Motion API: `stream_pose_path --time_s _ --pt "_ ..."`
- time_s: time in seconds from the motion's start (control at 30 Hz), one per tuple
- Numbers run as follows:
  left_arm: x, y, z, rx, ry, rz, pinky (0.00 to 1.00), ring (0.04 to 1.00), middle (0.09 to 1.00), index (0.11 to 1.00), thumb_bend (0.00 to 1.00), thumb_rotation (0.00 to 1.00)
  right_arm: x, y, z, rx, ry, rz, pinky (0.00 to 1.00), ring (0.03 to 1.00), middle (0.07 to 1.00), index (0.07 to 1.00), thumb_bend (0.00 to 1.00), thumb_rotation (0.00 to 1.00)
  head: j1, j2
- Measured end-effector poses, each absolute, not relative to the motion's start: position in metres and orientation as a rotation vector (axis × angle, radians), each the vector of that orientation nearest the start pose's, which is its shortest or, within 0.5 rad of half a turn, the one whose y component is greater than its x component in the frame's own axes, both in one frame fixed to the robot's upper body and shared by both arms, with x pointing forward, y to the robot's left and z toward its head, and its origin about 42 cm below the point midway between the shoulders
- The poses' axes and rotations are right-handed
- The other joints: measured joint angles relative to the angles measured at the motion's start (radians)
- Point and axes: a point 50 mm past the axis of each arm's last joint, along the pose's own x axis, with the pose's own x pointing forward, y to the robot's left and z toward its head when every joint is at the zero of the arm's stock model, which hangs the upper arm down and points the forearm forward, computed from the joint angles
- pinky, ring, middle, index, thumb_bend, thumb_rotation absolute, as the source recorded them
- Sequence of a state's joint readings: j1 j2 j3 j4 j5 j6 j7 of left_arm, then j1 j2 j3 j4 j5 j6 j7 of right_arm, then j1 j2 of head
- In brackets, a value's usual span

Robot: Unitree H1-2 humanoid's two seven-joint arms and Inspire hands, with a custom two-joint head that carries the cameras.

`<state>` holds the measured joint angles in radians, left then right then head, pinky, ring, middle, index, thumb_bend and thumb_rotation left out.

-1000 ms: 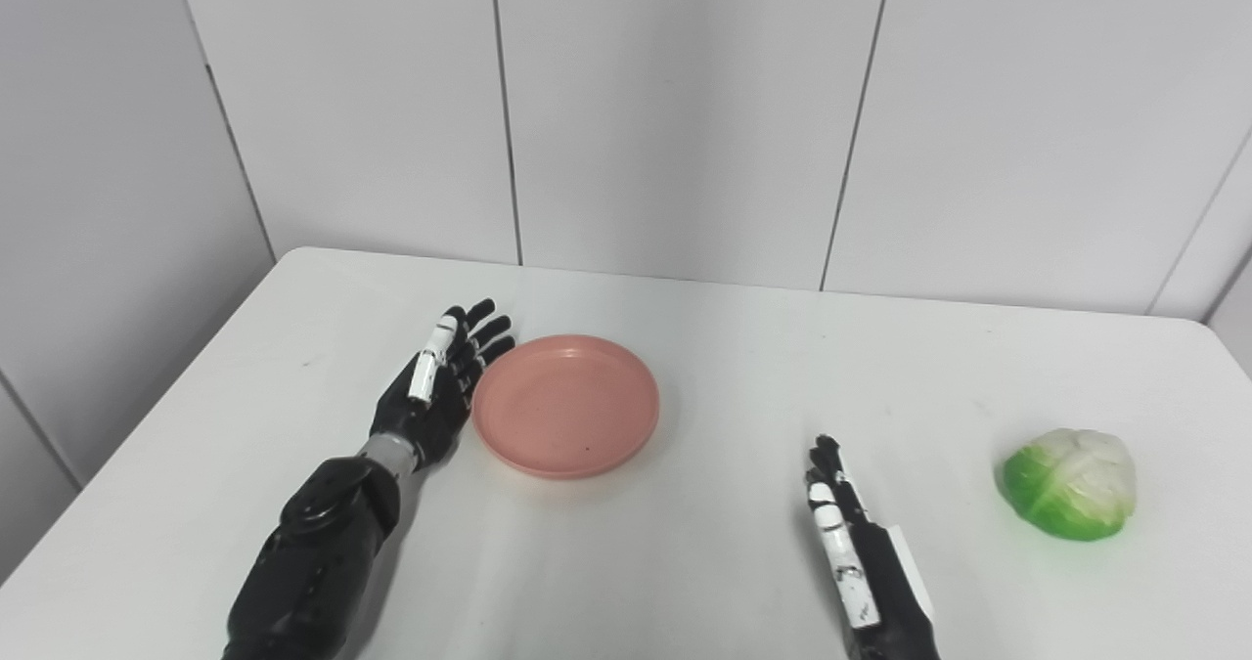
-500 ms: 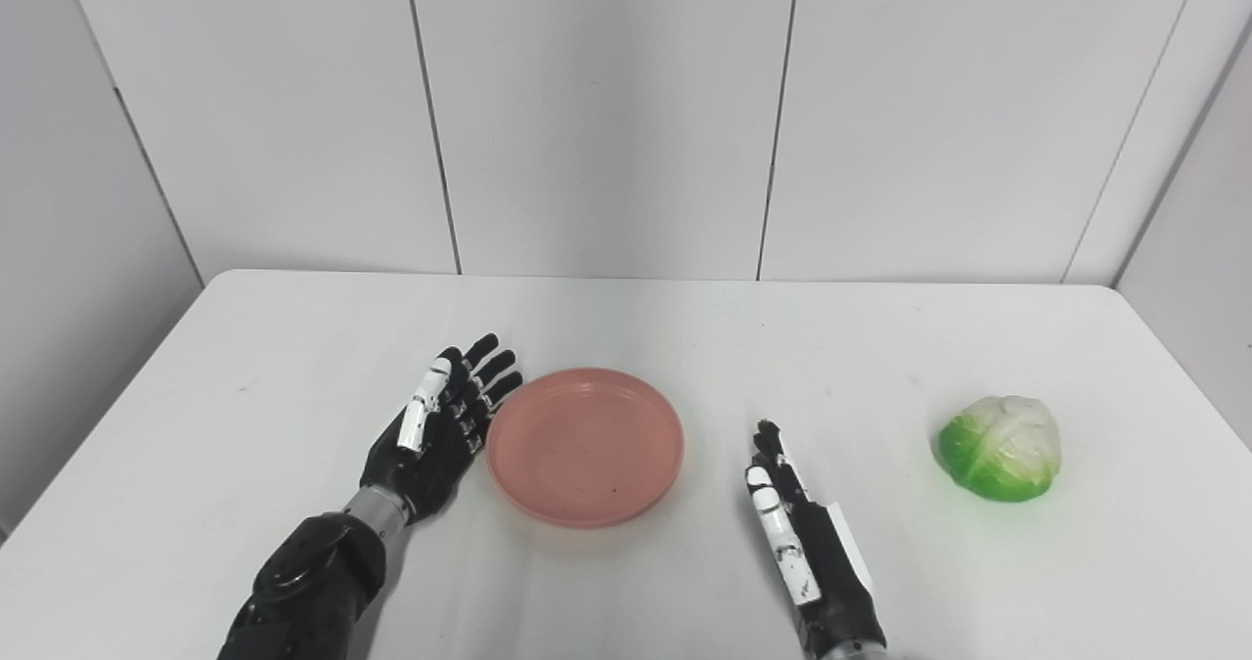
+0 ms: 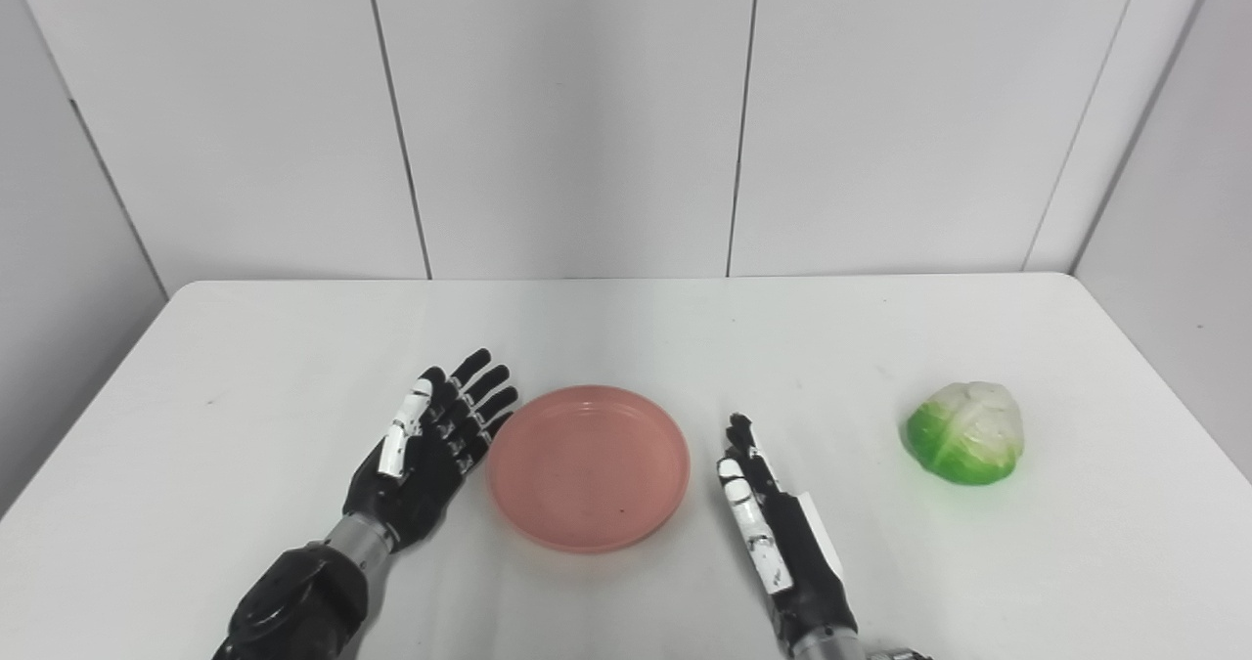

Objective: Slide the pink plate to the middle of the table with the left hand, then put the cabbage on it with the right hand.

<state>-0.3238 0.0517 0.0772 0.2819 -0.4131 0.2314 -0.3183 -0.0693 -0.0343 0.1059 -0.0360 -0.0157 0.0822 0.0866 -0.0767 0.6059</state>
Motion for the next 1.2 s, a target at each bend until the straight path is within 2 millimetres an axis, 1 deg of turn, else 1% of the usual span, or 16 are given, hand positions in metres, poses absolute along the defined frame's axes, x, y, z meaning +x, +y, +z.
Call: stream_pose_path --time_s 0.23,0.27,0.33,0.37,0.4,0.43,0.47,0.57,0.6,0.63,0.67,0.73,0.77,0.87,1.0,1.2 --pt "0.383 0.204 0.112 -0.413 0.128 -0.352 0.93 0.935 0.935 0.918 0.38 1.0 0.304 -0.183 0.117 -0.08 -0.029 0.189 1.0 1.0 1.0 1.0 0.3 1.0 -0.055 -0.005" --pt "0.383 0.204 0.111 -0.414 0.129 -0.352 0.93 0.932 0.933 0.918 0.38 1.0 0.304 -0.184 0.117 -0.1 -0.035 0.184 0.99 0.997 1.0 1.0 0.36 1.0 -0.055 -0.005" --pt "0.383 0.203 0.11 -0.416 0.129 -0.354 0.93 0.93 0.933 0.918 0.38 1.0 0.304 -0.184 0.119 -0.154 -0.065 0.176 0.97 0.993 1.0 0.996 0.42 1.0 -0.071 -0.008" --pt "0.383 0.203 0.11 -0.416 0.128 -0.358 0.93 0.931 0.936 0.92 0.37 1.0 0.305 -0.185 0.12 -0.185 -0.075 0.166 0.93 0.974 0.983 0.98 0.49 1.0 -0.102 -0.018" --pt "0.384 0.203 0.109 -0.417 0.127 -0.363 0.93 0.93 0.935 0.919 0.37 1.0 0.305 -0.186 0.12 -0.222 -0.081 0.155 0.93 0.963 0.972 0.973 0.53 1.0 -0.113 -0.021" --pt "0.385 0.202 0.108 -0.419 0.123 -0.372 0.93 0.929 0.935 0.919 0.37 1.0 0.305 -0.188 0.123 -0.282 -0.093 0.144 0.93 0.958 0.966 0.969 0.57 1.0 -0.129 -0.025" --pt "0.385 0.203 0.108 -0.423 0.117 -0.377 0.93 0.929 0.935 0.919 0.37 1.0 0.304 -0.19 0.126 -0.326 -0.106 0.135 0.93 0.957 0.965 0.969 0.58 1.0 -0.129 -0.025" --pt "0.387 0.205 0.105 -0.436 0.105 -0.375 0.92 0.918 0.926 0.912 0.38 1.0 0.304 -0.197 0.141 -0.427 -0.15 0.087 0.88 0.921 0.946 0.944 0.68 0.97 -0.188 -0.041" --pt "0.388 0.207 0.104 -0.437 0.102 -0.38 0.92 0.918 0.926 0.913 0.38 1.0 0.305 -0.199 0.148 -0.456 -0.17 0.072 0.87 0.915 0.942 0.94 0.7 0.96 -0.189 -0.041" --pt "0.39 0.209 0.103 -0.434 0.098 -0.382 0.92 0.918 0.924 0.911 0.4 1.0 0.307 -0.201 0.155 -0.481 -0.194 0.062 0.86 0.909 0.936 0.938 0.74 0.93 -0.189 -0.041" --pt "0.391 0.211 0.102 -0.436 0.096 -0.39 0.91 0.917 0.923 0.91 0.4 1.0 0.309 -0.203 0.163 -0.505 -0.22 0.052 0.86 0.907 0.934 0.937 0.75 0.92 -0.211 -0.049" --pt "0.396 0.216 0.101 -0.438 0.091 -0.407 0.9 0.906 0.909 0.898 0.42 1.0 0.314 -0.206 0.18 -0.545 -0.278 0.029 0.81 0.878 0.907 0.92 0.84 0.81 -0.248 -0.057" --pt "0.399 0.219 0.101 -0.431 0.09 -0.415 0.9 0.905 0.909 0.898 0.42 1.0 0.318 -0.207 0.191 -0.563 -0.317 0.012 0.81 0.877 0.906 0.92 0.84 0.81 -0.249 -0.057" --pt "0.409 0.227 0.099 -0.424 0.088 -0.413 0.88 0.886 0.89 0.881 0.43 0.99 0.328 -0.214 0.217 -0.586 -0.405 -0.035 0.82 0.872 0.894 0.905 0.94 0.67 -0.278 -0.063" --pt "0.419 0.239 0.099 -0.412 0.084 -0.409 0.83 0.856 0.862 0.857 0.44 0.97 0.329 -0.231 0.241 -0.628 -0.48 -0.104 0.81 0.865 0.886 0.894 1.0 0.59 -0.319 -0.071" --pt "0.431 0.254 0.096 -0.41 0.088 -0.4 0.8 0.828 0.836 0.835 0.44 0.93 0.327 -0.273 0.271 -0.735 -0.546 -0.222 0.83 0.881 0.894 0.908 1.0 0.52 -0.345 -0.074"
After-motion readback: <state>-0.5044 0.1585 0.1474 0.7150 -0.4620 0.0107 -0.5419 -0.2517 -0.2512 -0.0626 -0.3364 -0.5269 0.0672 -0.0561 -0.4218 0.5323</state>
